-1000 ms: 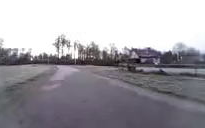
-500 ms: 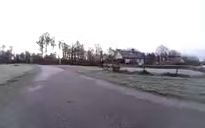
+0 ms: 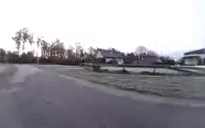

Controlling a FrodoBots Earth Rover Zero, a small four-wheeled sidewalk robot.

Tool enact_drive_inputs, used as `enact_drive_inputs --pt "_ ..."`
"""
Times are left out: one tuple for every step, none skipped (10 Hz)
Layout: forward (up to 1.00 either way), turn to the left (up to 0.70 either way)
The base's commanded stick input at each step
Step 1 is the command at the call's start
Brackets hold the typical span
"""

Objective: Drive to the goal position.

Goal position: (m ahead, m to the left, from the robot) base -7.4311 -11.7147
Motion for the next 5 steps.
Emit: enact_drive_inputs --pt "0.0 -1.0" --pt "0.0 -1.0" --pt "0.0 -1.0" --pt "0.0 -1.0" --pt "0.0 -1.0"
